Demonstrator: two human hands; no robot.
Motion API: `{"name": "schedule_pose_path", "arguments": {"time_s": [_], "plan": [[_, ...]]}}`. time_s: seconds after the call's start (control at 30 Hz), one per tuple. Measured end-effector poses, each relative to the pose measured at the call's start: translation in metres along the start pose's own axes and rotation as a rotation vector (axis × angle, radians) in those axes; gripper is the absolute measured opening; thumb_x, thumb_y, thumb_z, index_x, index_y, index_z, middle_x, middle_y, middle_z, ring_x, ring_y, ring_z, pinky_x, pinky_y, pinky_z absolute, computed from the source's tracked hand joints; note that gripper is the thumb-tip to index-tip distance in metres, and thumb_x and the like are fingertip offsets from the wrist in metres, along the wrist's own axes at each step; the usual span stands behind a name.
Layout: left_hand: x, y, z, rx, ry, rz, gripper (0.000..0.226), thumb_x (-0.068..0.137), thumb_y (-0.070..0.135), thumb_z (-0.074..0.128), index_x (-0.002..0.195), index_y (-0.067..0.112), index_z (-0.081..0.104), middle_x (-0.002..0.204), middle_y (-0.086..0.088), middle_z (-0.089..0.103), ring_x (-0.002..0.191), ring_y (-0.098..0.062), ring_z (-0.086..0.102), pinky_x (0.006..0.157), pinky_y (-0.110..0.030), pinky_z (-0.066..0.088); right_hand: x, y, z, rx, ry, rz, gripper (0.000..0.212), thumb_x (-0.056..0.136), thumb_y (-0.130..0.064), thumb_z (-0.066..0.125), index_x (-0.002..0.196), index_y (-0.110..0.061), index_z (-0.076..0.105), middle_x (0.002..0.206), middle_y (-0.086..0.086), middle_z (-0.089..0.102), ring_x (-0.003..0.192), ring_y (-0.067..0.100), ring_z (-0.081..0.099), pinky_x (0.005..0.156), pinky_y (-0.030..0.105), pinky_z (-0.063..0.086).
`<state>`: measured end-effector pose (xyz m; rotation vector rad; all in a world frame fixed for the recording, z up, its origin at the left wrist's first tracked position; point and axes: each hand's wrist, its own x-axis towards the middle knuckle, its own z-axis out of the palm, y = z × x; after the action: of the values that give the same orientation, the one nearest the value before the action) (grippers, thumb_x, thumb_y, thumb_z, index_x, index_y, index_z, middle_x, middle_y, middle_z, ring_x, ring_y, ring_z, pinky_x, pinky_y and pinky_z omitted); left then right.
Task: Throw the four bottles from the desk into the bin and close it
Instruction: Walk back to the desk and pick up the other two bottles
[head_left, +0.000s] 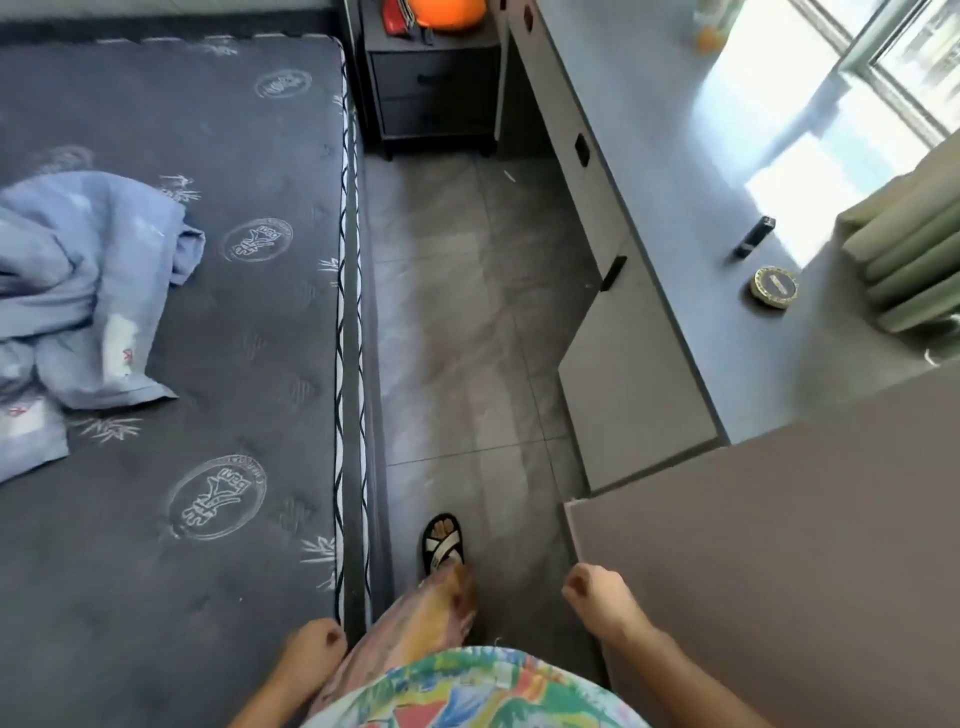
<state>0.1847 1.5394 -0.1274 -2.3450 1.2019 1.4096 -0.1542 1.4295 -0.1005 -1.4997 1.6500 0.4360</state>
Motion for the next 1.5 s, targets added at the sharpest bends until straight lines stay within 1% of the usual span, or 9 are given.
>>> {"name": "schedule_pose_path", "arguments": {"time_s": [0.17, 0.37, 0.6, 0.7, 0.83, 1.0, 1.23, 1.37, 1.5], "plan": [[0.070, 0.065, -0.087, -0.081, 0.022, 0.083, 0.038, 0.087, 0.006, 0.052, 0.054, 0.025, 0.047, 0.051, 0.005, 0.051, 0.050, -0.014, 0.046, 0.063, -0.028, 0.040, 0.046, -0.034, -0.051, 0.039, 0.004, 0.083, 0.017, 0.087, -0.024, 0.051, 0.080, -0.012, 0.061, 0.100, 0.014, 0.072, 0.099, 0.033, 0.065, 0.079, 0.033, 0.050], [0.142, 0.161, -0.170, -0.095, 0.034, 0.192, 0.014, 0.086, 0.013, 0.053, 0.081, 0.014, 0.065, 0.074, -0.007, 0.063, 0.071, -0.025, 0.060, 0.075, -0.035, 0.054, 0.090, -0.055, -0.102, 0.032, -0.044, 0.175, 0.019, 0.088, -0.025, 0.047, 0.079, -0.017, 0.061, 0.109, 0.011, 0.071, 0.103, 0.030, 0.064, 0.075, 0.030, 0.046], [0.228, 0.252, -0.239, -0.044, 0.044, 0.251, 0.016, 0.088, 0.016, 0.052, 0.092, 0.011, 0.066, 0.080, -0.003, 0.064, 0.064, -0.014, 0.054, 0.066, -0.023, 0.041, 0.171, -0.086, -0.177, 0.050, -0.080, 0.234, 0.023, 0.089, -0.029, 0.051, 0.087, -0.017, 0.069, 0.115, 0.009, 0.070, 0.109, 0.027, 0.062, 0.083, 0.030, 0.048], [0.262, 0.274, -0.267, -0.032, 0.039, 0.205, 0.013, 0.087, 0.013, 0.053, 0.087, 0.009, 0.066, 0.081, -0.009, 0.066, 0.060, -0.016, 0.052, 0.069, -0.028, 0.046, 0.215, -0.111, -0.226, 0.088, -0.063, 0.217, 0.028, 0.088, -0.026, 0.050, 0.101, -0.010, 0.070, 0.113, 0.009, 0.070, 0.106, 0.027, 0.063, 0.086, 0.031, 0.050], [0.294, 0.291, -0.304, -0.037, 0.024, 0.117, 0.032, 0.086, 0.008, 0.054, 0.060, 0.027, 0.051, 0.061, 0.003, 0.057, 0.054, -0.014, 0.050, 0.070, -0.033, 0.051, 0.271, -0.156, -0.296, 0.084, -0.050, 0.149, 0.019, 0.088, -0.022, 0.048, 0.081, -0.013, 0.063, 0.108, 0.011, 0.071, 0.101, 0.029, 0.064, 0.083, 0.032, 0.050], [0.327, 0.312, -0.351, -0.012, 0.045, 0.043, 0.032, 0.085, 0.010, 0.055, 0.059, 0.028, 0.050, 0.082, -0.009, 0.072, 0.084, -0.026, 0.067, 0.076, -0.032, 0.050, 0.342, -0.225, -0.375, 0.085, -0.004, 0.056, 0.026, 0.093, -0.020, 0.045, 0.097, -0.006, 0.067, 0.109, 0.015, 0.071, 0.103, 0.031, 0.064, 0.085, 0.034, 0.050], [0.397, 0.338, -0.431, -0.010, 0.033, -0.010, 0.035, 0.085, 0.013, 0.055, 0.055, 0.029, 0.047, 0.082, -0.006, 0.067, 0.092, -0.026, 0.066, 0.072, -0.027, 0.044, 0.436, -0.313, -0.457, 0.118, 0.014, -0.024, 0.021, 0.088, -0.013, 0.047, 0.090, -0.005, 0.065, 0.096, 0.017, 0.071, 0.089, 0.034, 0.067, 0.079, 0.036, 0.053], [0.455, 0.360, -0.497, 0.031, 0.015, 0.040, 0.037, 0.088, 0.016, 0.053, 0.055, 0.030, 0.044, 0.099, -0.010, 0.073, 0.098, -0.023, 0.065, 0.080, -0.028, 0.047, 0.491, -0.354, -0.495, 0.122, 0.031, -0.021, 0.021, 0.088, -0.007, 0.050, 0.100, -0.002, 0.066, 0.105, 0.017, 0.071, 0.099, 0.034, 0.066, 0.086, 0.039, 0.053], [0.506, 0.399, -0.579, 0.072, 0.025, 0.040, 0.037, 0.086, 0.012, 0.050, 0.052, 0.024, 0.042, 0.078, -0.011, 0.065, 0.089, -0.028, 0.066, 0.078, -0.034, 0.050, 0.523, -0.385, -0.526, 0.147, 0.044, 0.063, 0.025, 0.087, -0.004, 0.051, 0.107, -0.001, 0.066, 0.111, 0.017, 0.070, 0.105, 0.033, 0.065, 0.090, 0.038, 0.052]]}}
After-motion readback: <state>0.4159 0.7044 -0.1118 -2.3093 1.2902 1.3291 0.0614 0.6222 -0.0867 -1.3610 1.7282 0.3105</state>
